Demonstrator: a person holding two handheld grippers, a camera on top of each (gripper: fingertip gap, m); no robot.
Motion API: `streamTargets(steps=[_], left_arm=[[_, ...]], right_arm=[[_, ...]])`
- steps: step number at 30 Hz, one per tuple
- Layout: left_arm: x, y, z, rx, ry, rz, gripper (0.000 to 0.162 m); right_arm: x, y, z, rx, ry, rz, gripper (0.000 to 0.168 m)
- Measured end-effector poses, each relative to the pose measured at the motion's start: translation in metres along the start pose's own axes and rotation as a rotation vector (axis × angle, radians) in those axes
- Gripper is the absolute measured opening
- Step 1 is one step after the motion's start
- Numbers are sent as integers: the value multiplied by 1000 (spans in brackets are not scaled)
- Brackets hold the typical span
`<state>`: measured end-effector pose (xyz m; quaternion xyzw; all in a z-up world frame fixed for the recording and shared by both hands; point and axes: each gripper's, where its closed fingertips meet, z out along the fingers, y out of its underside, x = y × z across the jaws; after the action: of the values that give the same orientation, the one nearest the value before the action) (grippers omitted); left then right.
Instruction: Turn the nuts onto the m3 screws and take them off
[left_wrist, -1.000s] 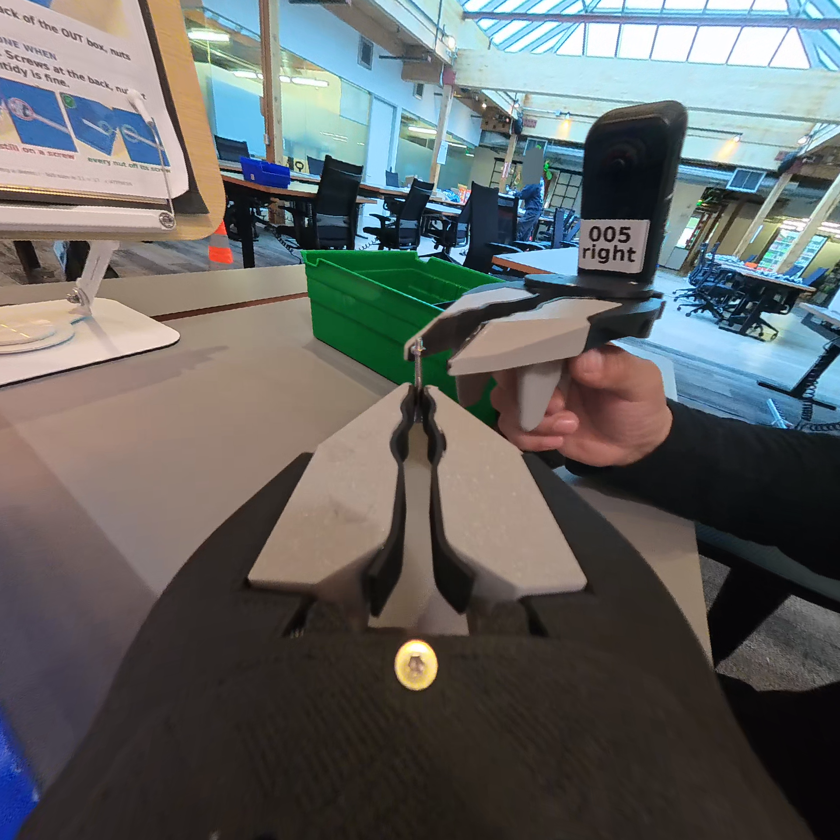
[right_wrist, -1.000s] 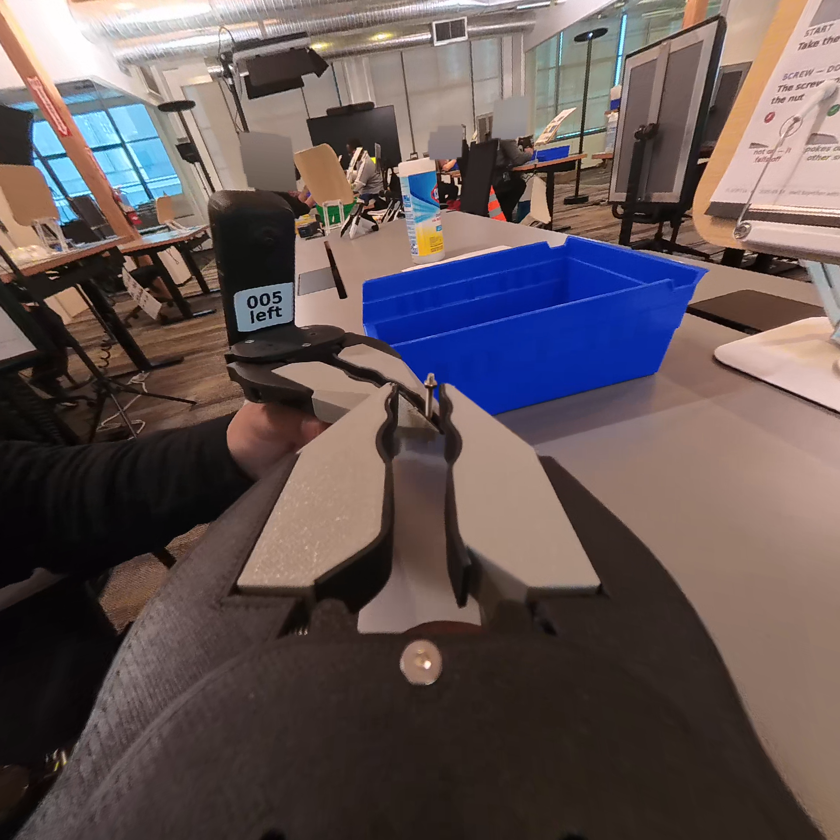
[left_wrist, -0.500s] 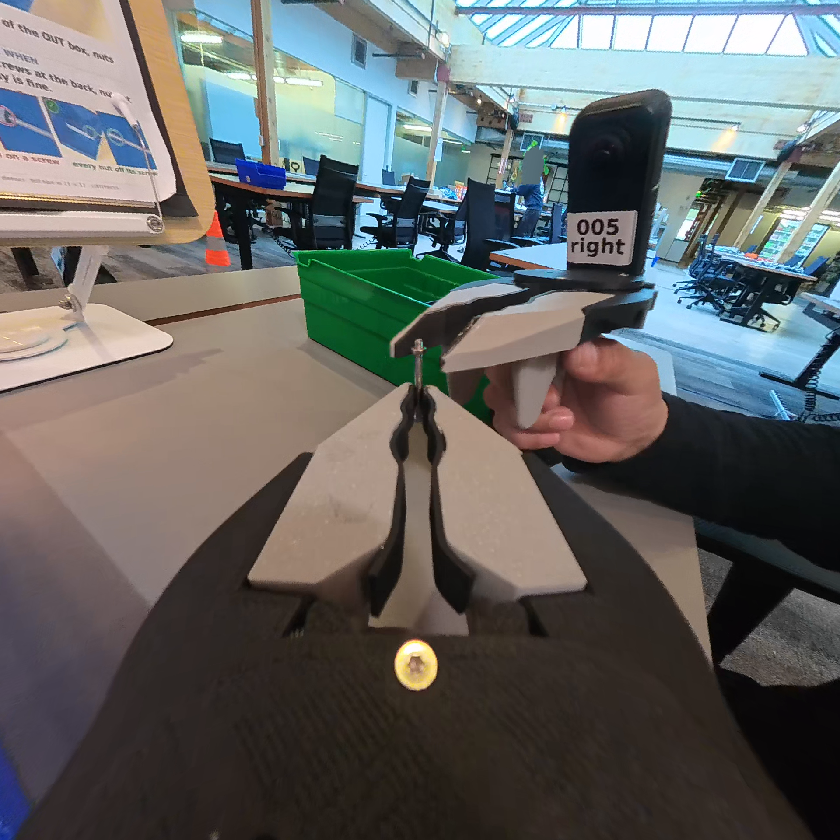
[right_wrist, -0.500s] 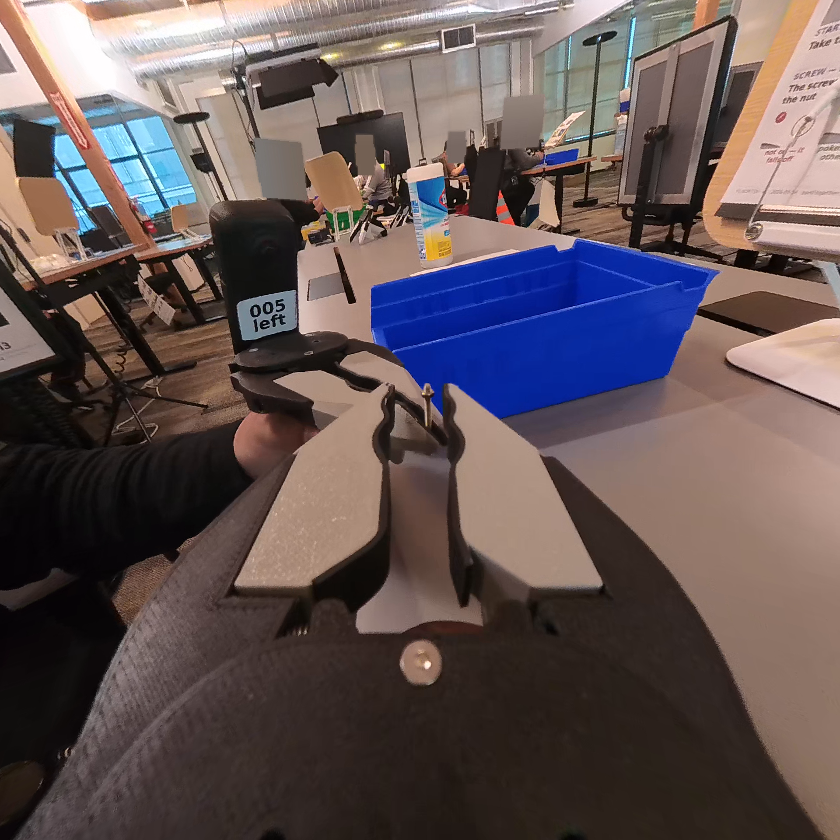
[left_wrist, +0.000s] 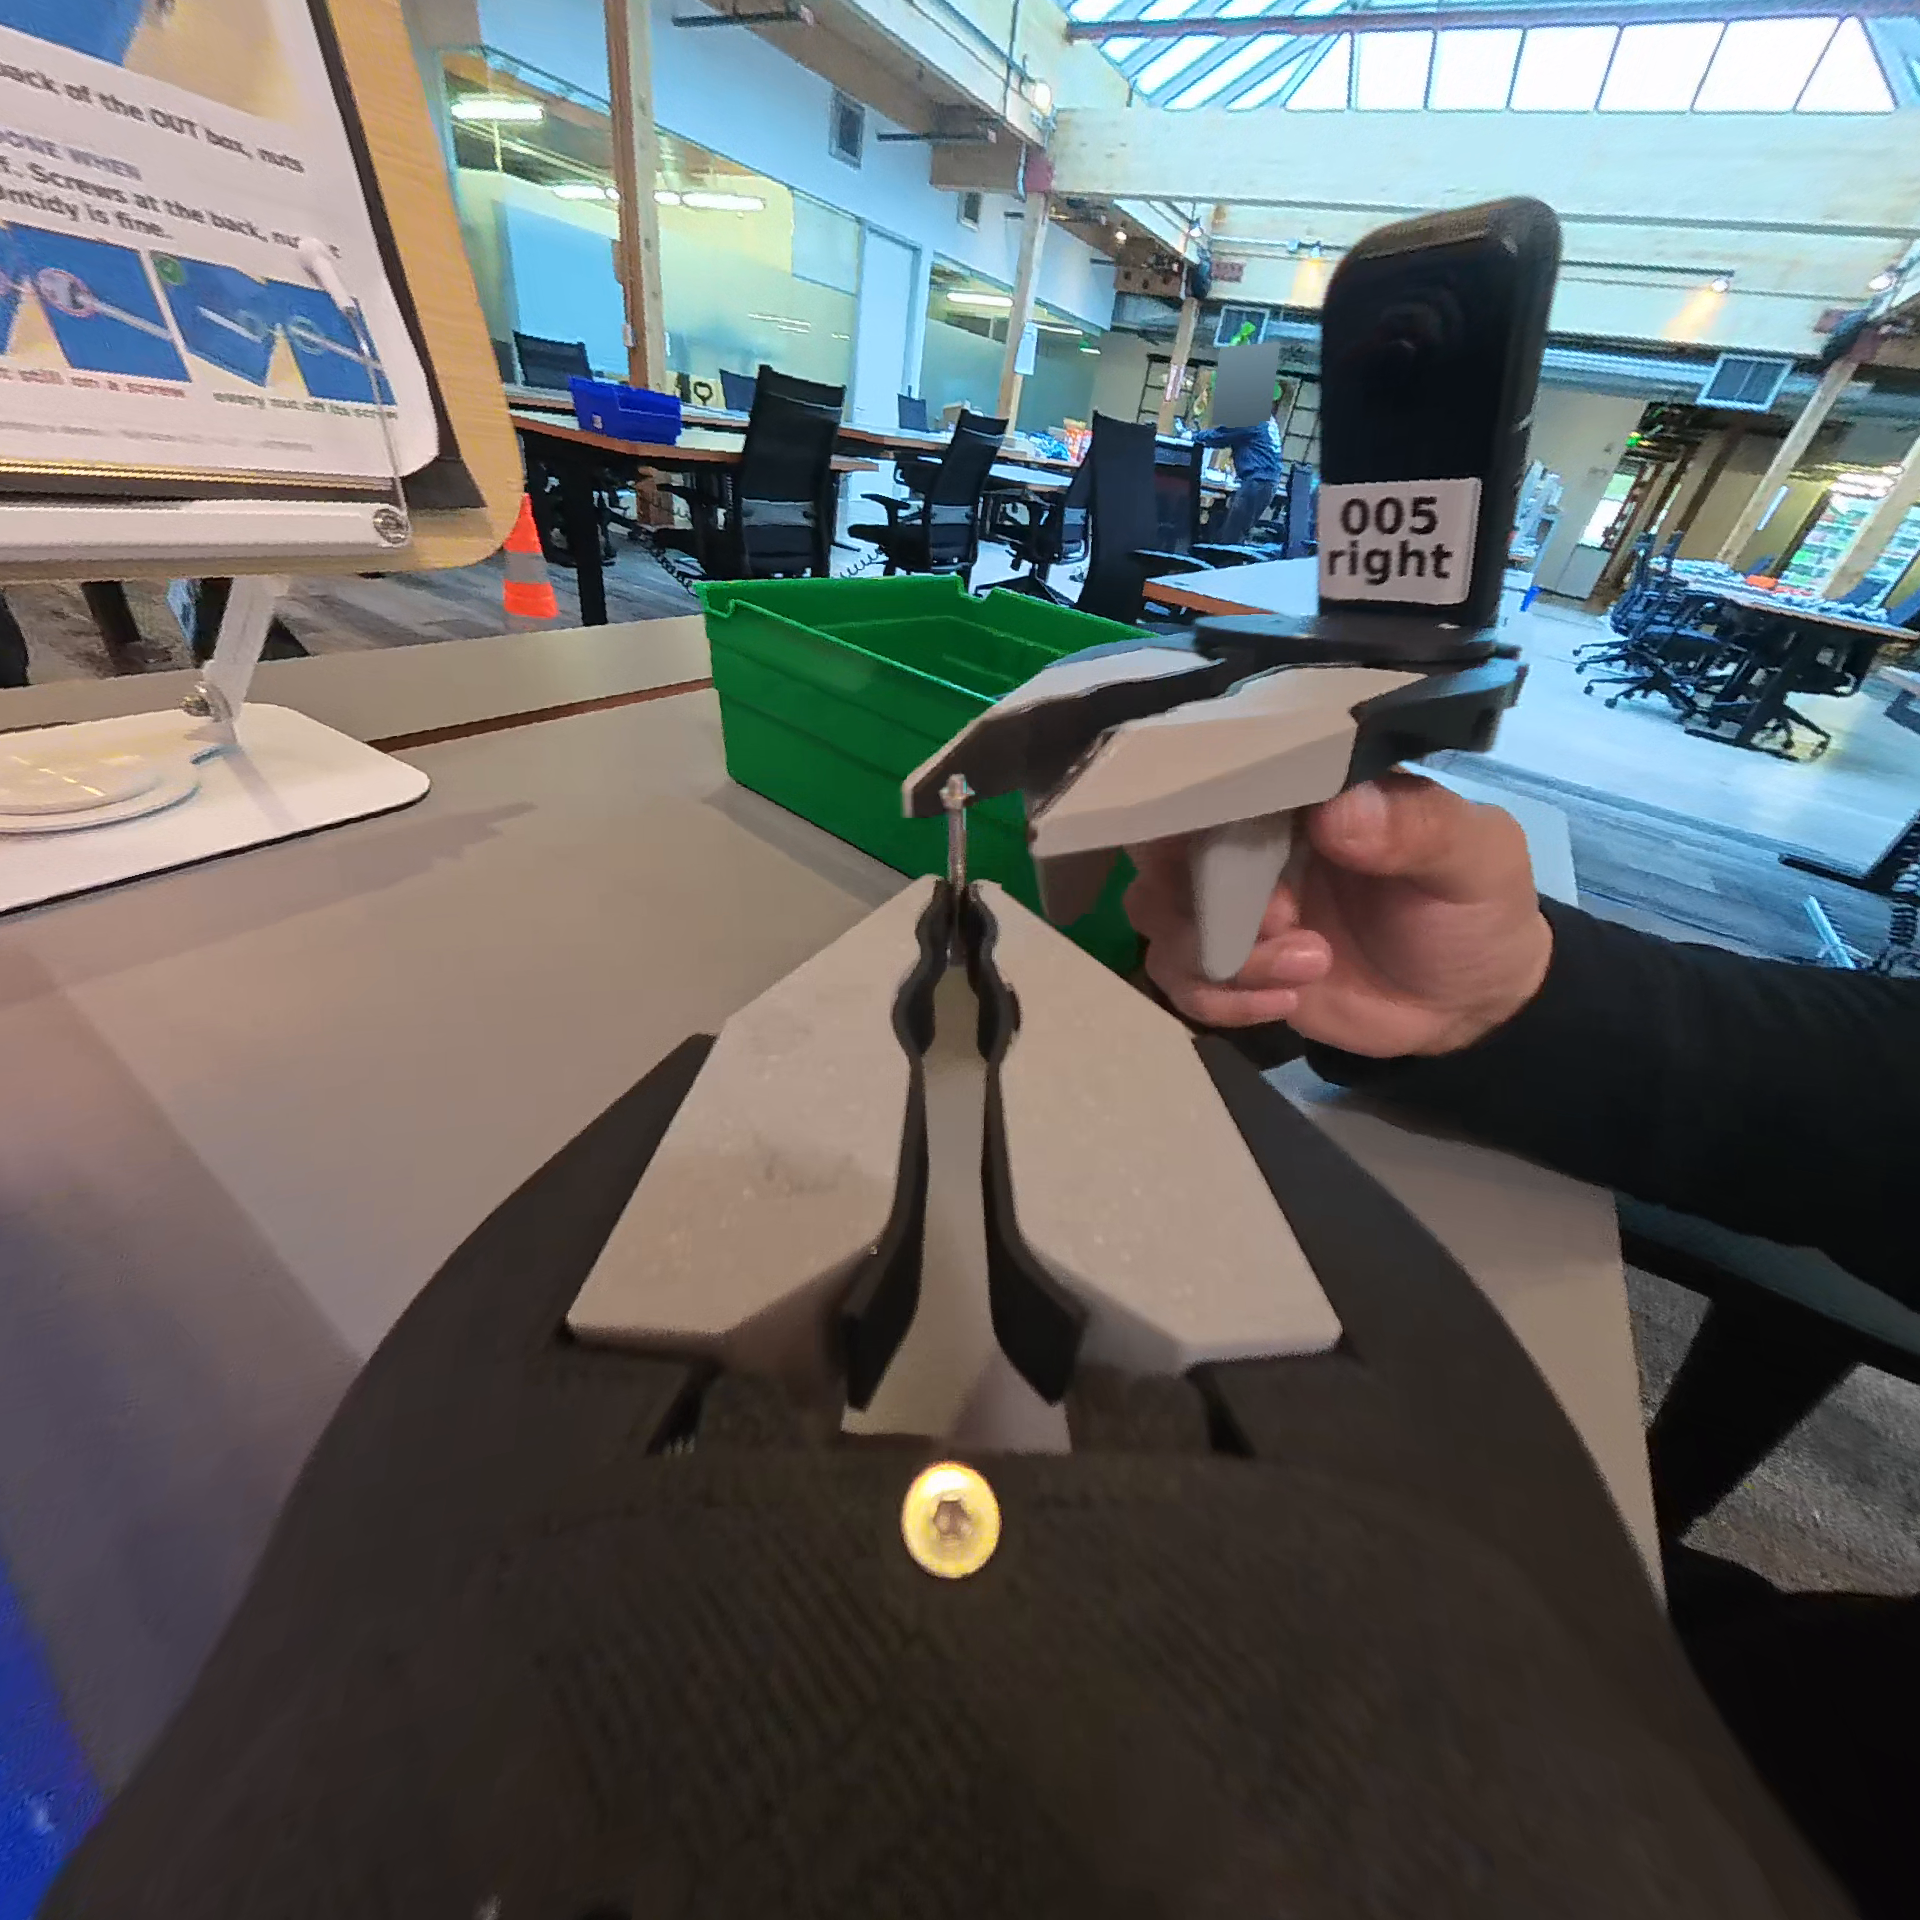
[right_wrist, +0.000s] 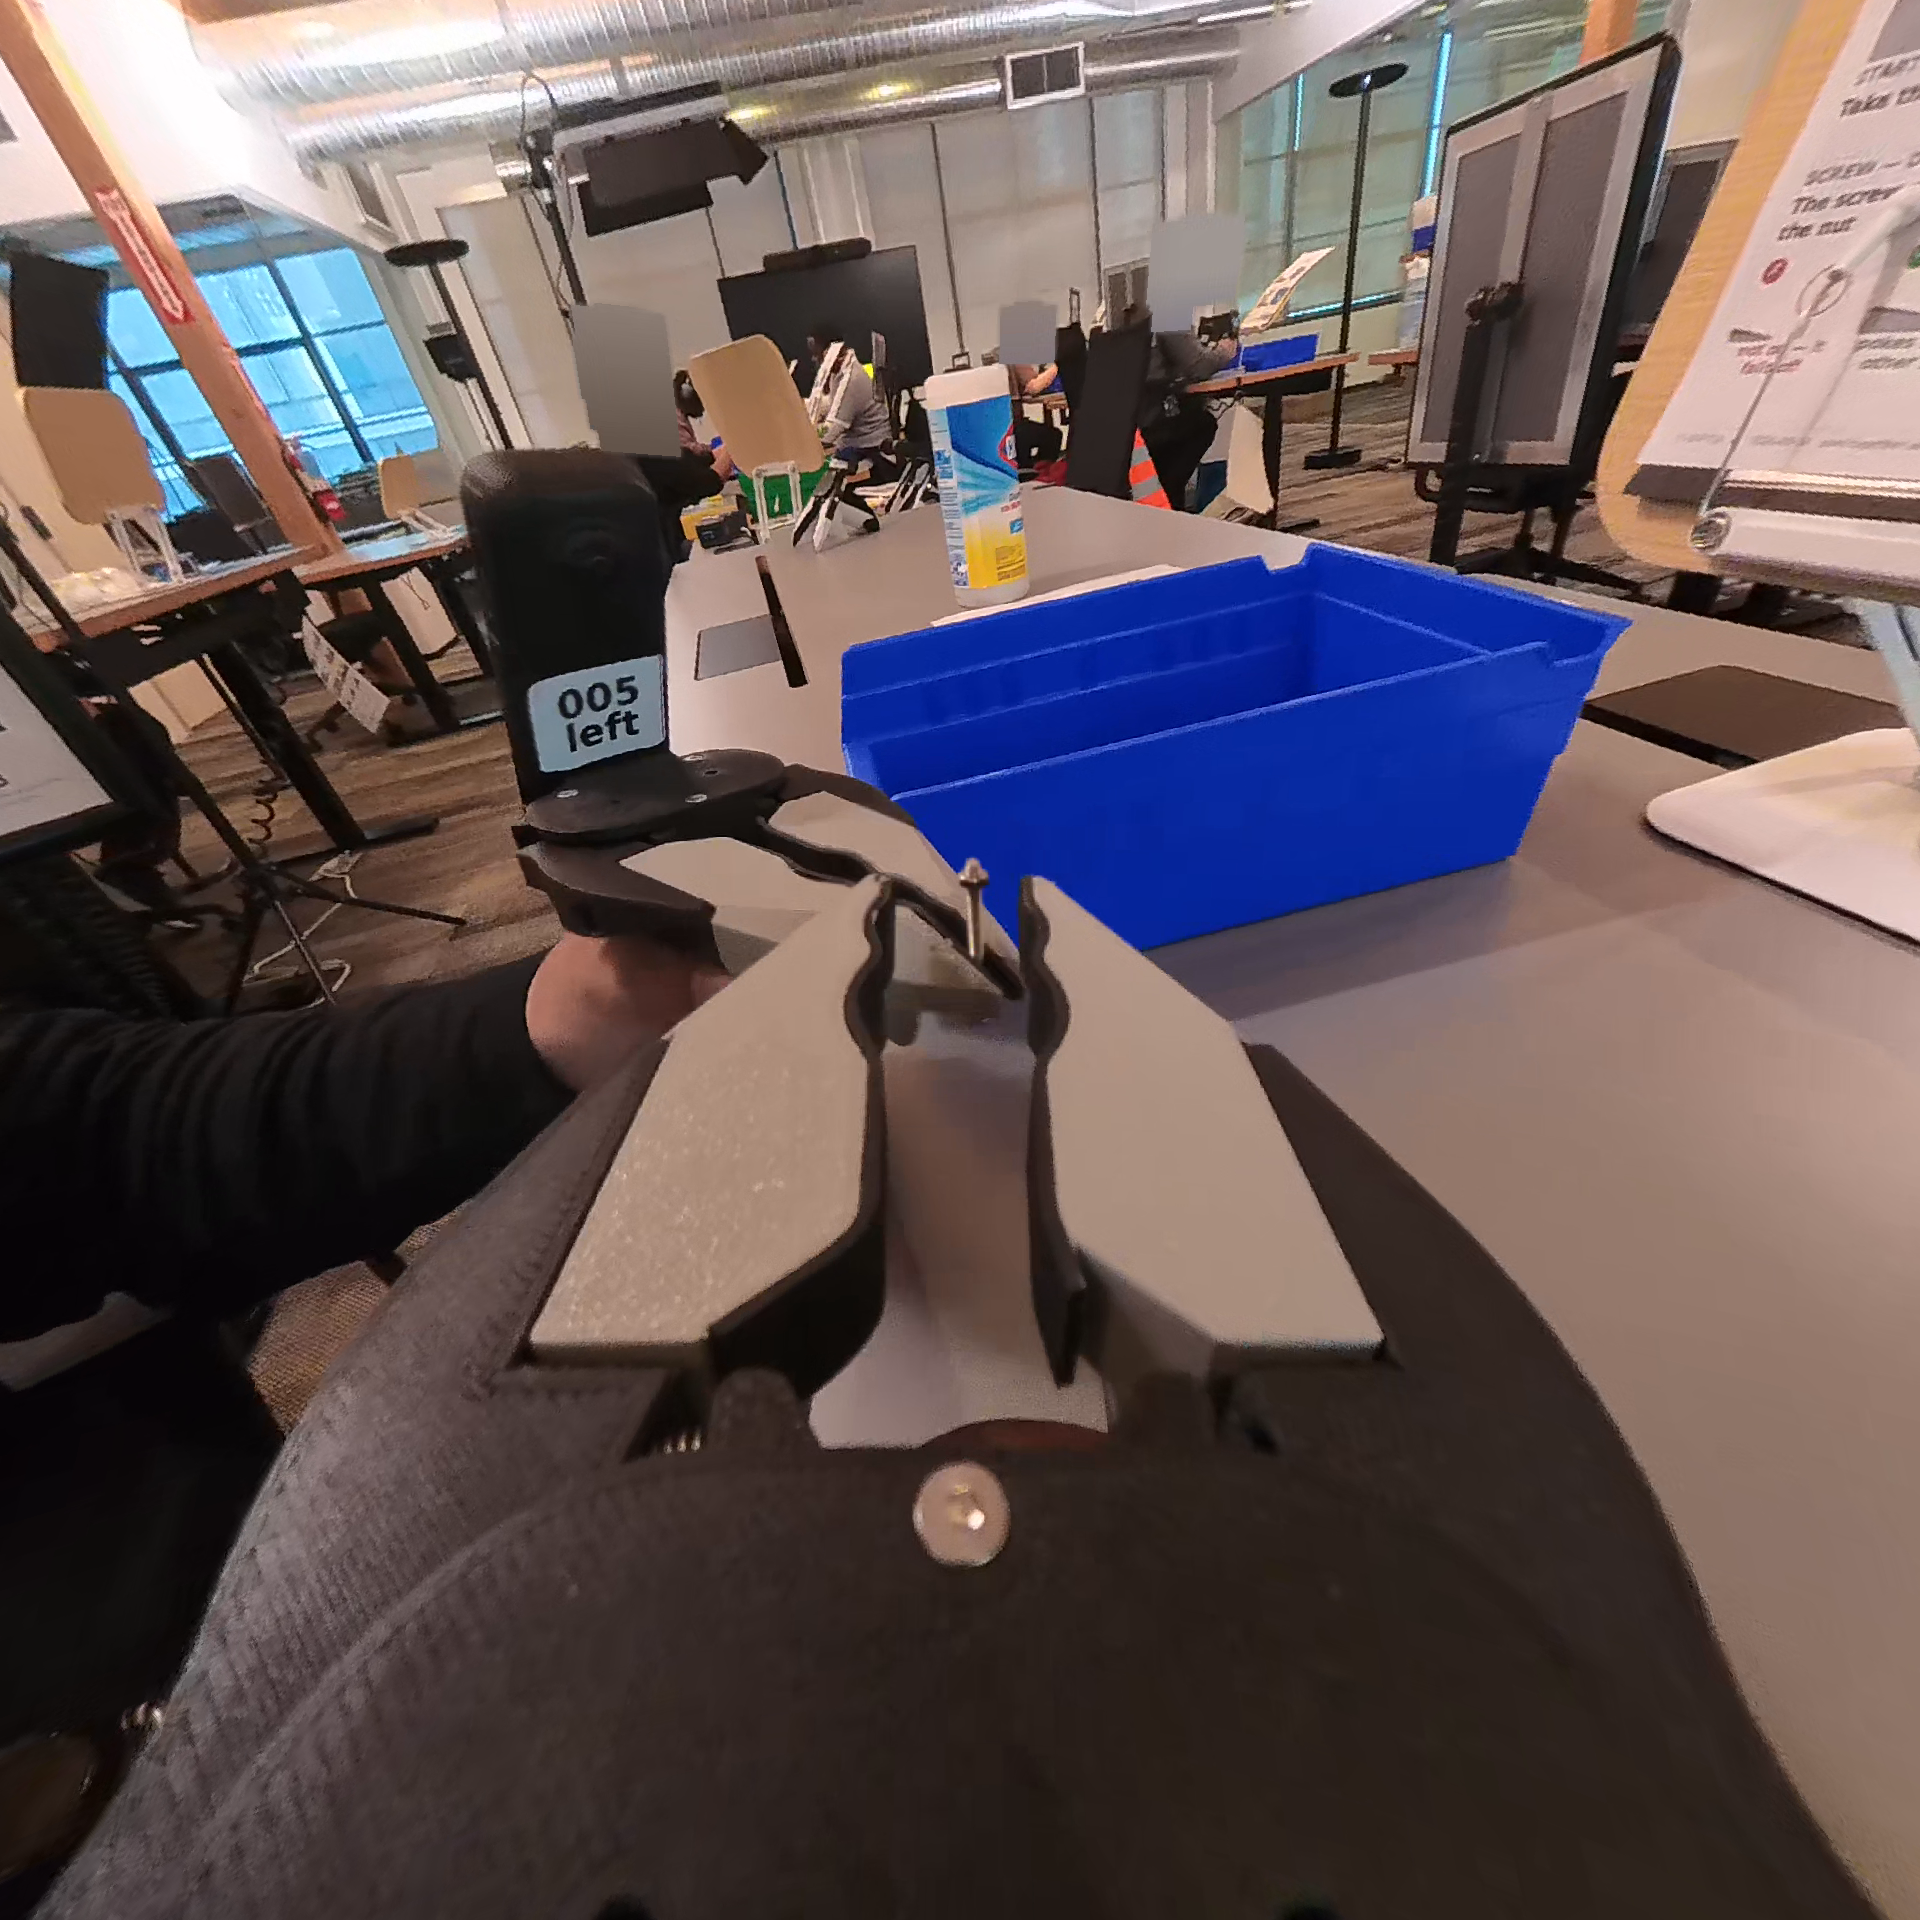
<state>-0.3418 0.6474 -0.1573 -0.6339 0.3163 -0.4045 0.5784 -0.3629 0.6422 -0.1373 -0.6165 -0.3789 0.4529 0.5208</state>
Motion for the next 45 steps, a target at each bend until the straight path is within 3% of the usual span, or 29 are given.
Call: streamTargets(steps=[9,17,23,34,40,45], left_arm=[[12,6,7,-37,29,46,0],[2,3,1,-18,-3,29,0],[15,9,8,-48,31,71,0],[4,4,2,-26,5,34,0],[14,9,7,-51,31,61,0],[7,6,4,-34,8,50,0]], right_arm=[[-11,9,16,-40,-32,-13,22],[-3,2,1,-21,-1,-29,19],[-15,12,18,-58,-39,-34,24],[-6,5,3,-37,-12,-44,18],[-16,13,19,-68,-29,-60,25],[-5,4,4,-34,4,-56,25]])
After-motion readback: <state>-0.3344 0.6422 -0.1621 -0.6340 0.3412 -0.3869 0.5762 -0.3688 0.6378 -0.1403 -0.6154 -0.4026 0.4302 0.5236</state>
